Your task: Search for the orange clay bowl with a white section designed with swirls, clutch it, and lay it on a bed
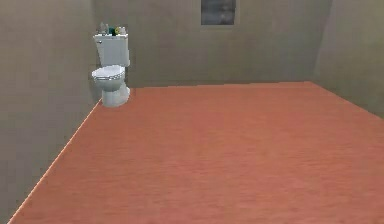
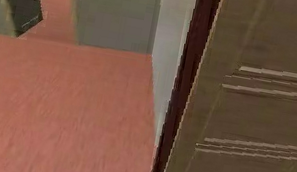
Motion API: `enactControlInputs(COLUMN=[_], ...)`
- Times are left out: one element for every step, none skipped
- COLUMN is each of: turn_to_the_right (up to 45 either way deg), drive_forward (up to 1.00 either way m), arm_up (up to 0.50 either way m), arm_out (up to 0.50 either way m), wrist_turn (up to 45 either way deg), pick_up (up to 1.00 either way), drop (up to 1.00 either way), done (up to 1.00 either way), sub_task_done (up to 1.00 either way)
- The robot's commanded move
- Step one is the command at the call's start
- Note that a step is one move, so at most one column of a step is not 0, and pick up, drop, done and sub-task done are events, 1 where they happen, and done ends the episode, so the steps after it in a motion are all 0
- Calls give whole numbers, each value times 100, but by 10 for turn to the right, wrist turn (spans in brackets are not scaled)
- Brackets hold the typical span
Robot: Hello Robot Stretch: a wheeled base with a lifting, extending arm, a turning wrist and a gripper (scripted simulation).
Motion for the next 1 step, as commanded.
enactControlInputs(turn_to_the_right=[450], drive_forward=[0], arm_up=[0], arm_out=[0], wrist_turn=[0], pick_up=[0], drop=[0], done=[0], sub_task_done=[0])
